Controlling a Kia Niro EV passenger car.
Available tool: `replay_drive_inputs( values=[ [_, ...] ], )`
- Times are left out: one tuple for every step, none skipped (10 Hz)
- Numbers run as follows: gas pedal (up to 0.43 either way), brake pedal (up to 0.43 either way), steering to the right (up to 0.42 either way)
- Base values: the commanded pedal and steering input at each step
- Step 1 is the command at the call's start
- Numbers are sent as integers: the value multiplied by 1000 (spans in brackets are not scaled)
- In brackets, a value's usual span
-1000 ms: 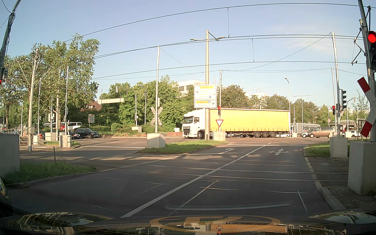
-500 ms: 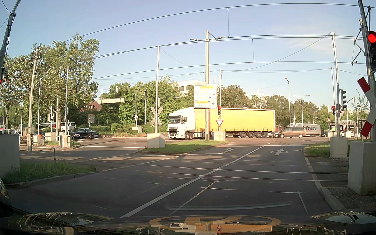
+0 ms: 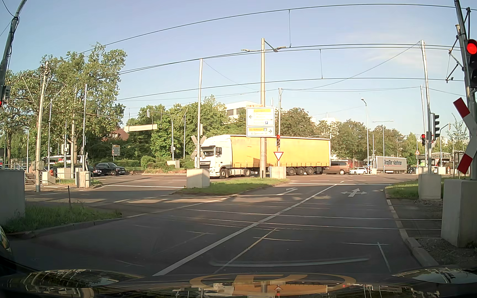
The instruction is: Follow the waypoints while adhering to traffic rules and regulations
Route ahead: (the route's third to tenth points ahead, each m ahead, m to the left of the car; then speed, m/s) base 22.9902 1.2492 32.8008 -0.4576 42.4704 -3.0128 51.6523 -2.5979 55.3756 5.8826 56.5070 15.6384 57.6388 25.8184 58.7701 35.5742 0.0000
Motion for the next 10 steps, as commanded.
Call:
replay_drive_inputs(
  values=[
    [0, 280, 248],
    [0, 280, 248],
    [0, 280, 248],
    [0, 287, 248],
    [0, 287, 248],
    [0, 287, 248],
    [0, 280, 248],
    [0, 287, 248],
    [0, 280, 248],
    [0, 287, 248]
  ],
)
